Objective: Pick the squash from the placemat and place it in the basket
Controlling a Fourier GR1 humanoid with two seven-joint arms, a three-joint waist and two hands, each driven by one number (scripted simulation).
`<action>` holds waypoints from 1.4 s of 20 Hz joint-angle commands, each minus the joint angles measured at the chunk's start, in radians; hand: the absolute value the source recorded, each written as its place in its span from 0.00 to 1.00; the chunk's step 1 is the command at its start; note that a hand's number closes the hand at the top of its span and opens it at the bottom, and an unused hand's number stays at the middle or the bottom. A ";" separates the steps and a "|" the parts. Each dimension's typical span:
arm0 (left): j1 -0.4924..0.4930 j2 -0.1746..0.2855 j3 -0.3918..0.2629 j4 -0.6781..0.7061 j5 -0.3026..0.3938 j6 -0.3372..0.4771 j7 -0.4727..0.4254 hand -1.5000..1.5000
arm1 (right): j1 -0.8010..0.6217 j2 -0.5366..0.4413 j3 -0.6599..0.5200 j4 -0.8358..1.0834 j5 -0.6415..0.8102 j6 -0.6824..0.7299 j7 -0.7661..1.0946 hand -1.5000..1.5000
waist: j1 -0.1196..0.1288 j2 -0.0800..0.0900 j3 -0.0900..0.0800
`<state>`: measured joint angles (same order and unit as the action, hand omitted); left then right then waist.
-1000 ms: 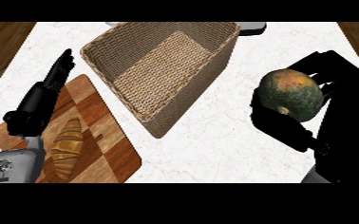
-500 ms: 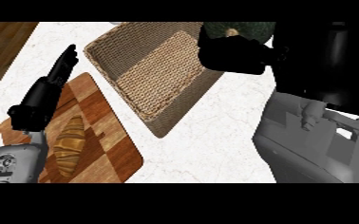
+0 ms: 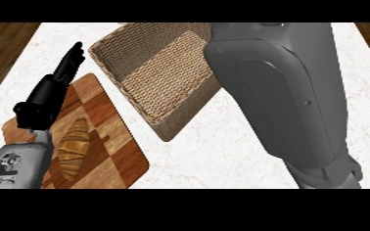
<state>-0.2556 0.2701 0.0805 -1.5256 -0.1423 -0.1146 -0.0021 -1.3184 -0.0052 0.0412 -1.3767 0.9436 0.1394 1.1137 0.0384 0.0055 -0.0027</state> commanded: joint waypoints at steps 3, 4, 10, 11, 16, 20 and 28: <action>0.000 0.010 0.008 -0.015 0.017 -0.023 0.014 0.50 | -0.126 0.005 -0.011 0.249 -0.109 -0.056 0.170 1.00 | 0.010 -0.003 0.000; 0.022 -0.001 0.003 -0.014 0.004 -0.009 -0.018 0.50 | -0.137 0.005 -0.076 0.313 -0.092 -0.074 0.077 1.00 | 0.002 0.001 0.001; 0.000 -0.007 0.007 0.018 -0.020 0.017 -0.010 0.50 | -0.185 0.005 0.004 0.471 -0.125 0.034 0.170 1.00 | -0.007 -0.002 0.000; 0.001 -0.008 0.006 0.018 -0.018 0.015 -0.011 0.50 | -0.191 0.005 -0.006 0.458 -0.122 0.084 0.182 1.00 | -0.024 -0.008 0.001; -0.016 -0.030 -0.012 -0.002 -0.031 0.032 0.024 0.50 | -0.217 0.005 0.072 0.577 -0.115 0.090 0.177 1.00 | -0.014 -0.007 0.001; 0.040 0.012 0.029 0.005 0.012 -0.022 -0.027 0.50 | -0.203 0.005 0.055 0.592 -0.191 0.110 0.147 0.00 | -0.014 -0.008 0.001; -0.026 -0.017 0.018 0.045 -0.030 0.024 -0.018 0.50 | -0.218 0.005 0.069 0.621 -0.305 -0.066 0.088 0.00 | -0.016 -0.002 0.001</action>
<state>-0.2251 0.2582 0.0928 -1.5319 -0.1594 -0.1057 -0.0156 -1.5328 -0.0077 0.0630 -0.7790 0.6862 0.1678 1.1057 0.0196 -0.0010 -0.0011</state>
